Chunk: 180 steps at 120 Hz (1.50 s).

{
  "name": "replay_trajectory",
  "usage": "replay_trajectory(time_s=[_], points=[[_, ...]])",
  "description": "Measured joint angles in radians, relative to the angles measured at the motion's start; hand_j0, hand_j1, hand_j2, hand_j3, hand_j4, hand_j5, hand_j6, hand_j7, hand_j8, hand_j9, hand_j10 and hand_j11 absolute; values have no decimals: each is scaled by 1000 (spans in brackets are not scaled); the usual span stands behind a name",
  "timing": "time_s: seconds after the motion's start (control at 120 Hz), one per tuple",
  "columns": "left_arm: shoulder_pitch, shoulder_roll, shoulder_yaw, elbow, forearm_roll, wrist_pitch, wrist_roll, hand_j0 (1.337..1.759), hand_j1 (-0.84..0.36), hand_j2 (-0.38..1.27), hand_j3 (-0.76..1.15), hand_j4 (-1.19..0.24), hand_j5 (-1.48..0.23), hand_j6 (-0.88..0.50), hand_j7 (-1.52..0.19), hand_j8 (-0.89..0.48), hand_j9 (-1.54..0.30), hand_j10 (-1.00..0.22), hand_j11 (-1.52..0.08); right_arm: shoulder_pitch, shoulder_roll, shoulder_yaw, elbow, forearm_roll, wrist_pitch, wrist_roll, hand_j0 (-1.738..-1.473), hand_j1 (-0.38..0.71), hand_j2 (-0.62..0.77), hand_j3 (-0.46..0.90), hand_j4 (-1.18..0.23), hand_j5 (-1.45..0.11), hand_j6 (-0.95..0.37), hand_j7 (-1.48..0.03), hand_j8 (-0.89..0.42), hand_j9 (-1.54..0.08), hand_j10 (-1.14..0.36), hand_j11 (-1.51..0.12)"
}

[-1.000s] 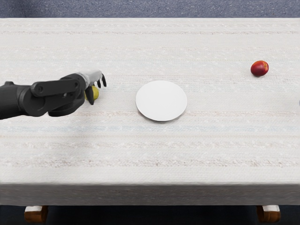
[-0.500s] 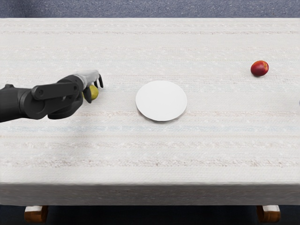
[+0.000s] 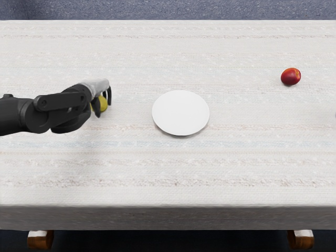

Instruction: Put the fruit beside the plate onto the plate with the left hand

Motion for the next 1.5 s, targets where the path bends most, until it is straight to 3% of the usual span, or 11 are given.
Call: replay_trajectory(time_s=[0.083, 0.208, 0.367, 0.392, 0.483, 0.567, 0.933, 1.167, 1.333, 1.442, 1.5], points=[[-12, 3, -3, -5, -5, -4, -1, 1652, -192, 314, -92, -828, -1123, -434, -1127, -388, -1132, -637, -1143, 0, 0, 0, 0, 0, 0, 0, -1658, -310, -7, 0, -33, -43, -33, -43, -33, -43, -33, -43], [-59, 27, -11, -22, -29, -13, -12, 1653, -222, 547, -50, -838, -1150, -470, -1145, -446, -1145, -699, -1148, 0, 0, 0, 0, 0, 0, 0, -1658, -310, -7, 0, -33, -43, -33, -43, -33, -43, -33, -43], [-118, 39, -17, -90, -104, -17, -24, 1654, -210, 521, -23, -846, -1168, -482, -1153, -455, -1145, -738, -1146, 0, 0, 0, 0, 0, 0, 0, -1658, -310, -7, 0, -33, -43, -33, -43, -33, -43, -33, -43], [-124, 39, -20, -99, -117, -18, -26, 1654, -185, 434, -20, -847, -1169, -484, -1153, -460, -1146, -740, -1147, 0, 0, 0, 0, 0, 0, 0, -1658, -310, -7, 0, -33, -43, -33, -43, -33, -43, -33, -43], [-149, 37, -51, -120, -165, -44, -41, 1654, -239, 554, -13, -844, -1184, -465, -1157, -444, -1150, -736, -1153, 0, 0, 0, 0, 0, 0, 0, -1658, -310, -7, 0, -33, -43, -33, -43, -33, -43, -33, -43], [-175, 31, -74, -140, -205, -55, -49, 1654, -238, 526, -9, -840, -1196, -453, -1161, -433, -1151, -741, -1158, 0, 0, 0, 0, 0, 0, 0, -1658, -310, -7, 0, -33, -43, -33, -43, -33, -43, -33, -43], [-163, -16, -182, -218, -248, -67, -82, 1653, -267, 536, -1, -824, -1240, -409, -1174, -403, -1153, -731, -1169, 0, 0, 0, 0, 0, 0, 0, -1658, -310, -7, 0, -33, -43, -33, -43, -33, -43, -33, -43], [-145, -61, -236, -199, -244, -71, -118, 1654, -330, 672, 0, -818, -1254, -390, -1183, -379, -1155, -739, -1164, 0, 0, 0, 0, 0, 0, 0, -1658, -310, -7, 0, -33, -43, -33, -43, -33, -43, -33, -43], [-110, -129, -254, -136, -233, -64, -158, 1654, -275, 589, 0, -832, -1223, -432, -1167, -436, -1157, -786, -1164, 0, 0, 0, 0, 0, 0, 0, -1658, -310, -7, 0, -33, -43, -33, -43, -33, -43, -33, -43], [-95, -150, -257, -95, -219, -63, -173, 1653, -344, 768, 0, -830, -1227, -413, -1164, -413, -1161, -813, -1167, 0, 0, 0, 0, 0, 0, 0, -1658, -310, -7, 0, -33, -43, -33, -43, -33, -43, -33, -43], [-94, -157, -258, -80, -216, -62, -177, 1653, -323, 719, 0, -831, -1224, -423, -1159, -415, -1160, -826, -1165, 0, 0, 0, 0, 0, 0, 0, -1658, -310, -7, 0, -33, -43, -33, -43, -33, -43, -33, -43]])
